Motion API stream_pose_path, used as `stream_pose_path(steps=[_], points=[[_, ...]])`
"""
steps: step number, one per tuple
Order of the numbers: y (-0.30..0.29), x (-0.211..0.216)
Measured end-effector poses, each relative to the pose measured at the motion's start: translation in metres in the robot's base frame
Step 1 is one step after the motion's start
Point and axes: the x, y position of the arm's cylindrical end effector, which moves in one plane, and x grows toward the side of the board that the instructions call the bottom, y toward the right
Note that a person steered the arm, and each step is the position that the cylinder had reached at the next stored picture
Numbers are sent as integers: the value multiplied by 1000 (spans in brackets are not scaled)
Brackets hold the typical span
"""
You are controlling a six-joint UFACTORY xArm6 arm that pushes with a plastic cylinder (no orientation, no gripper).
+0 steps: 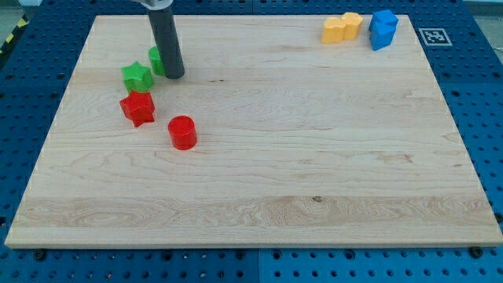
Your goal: Slide the yellow hexagon a bit down
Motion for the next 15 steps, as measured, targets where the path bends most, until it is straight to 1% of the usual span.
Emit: stream_pose_path(steps=[1, 2, 3, 5, 6, 10, 11, 13, 15], points=[[21, 3], [70, -1], [100, -24], [127, -110], [170, -151], [266, -153], [303, -154], [308, -137], [319, -104]])
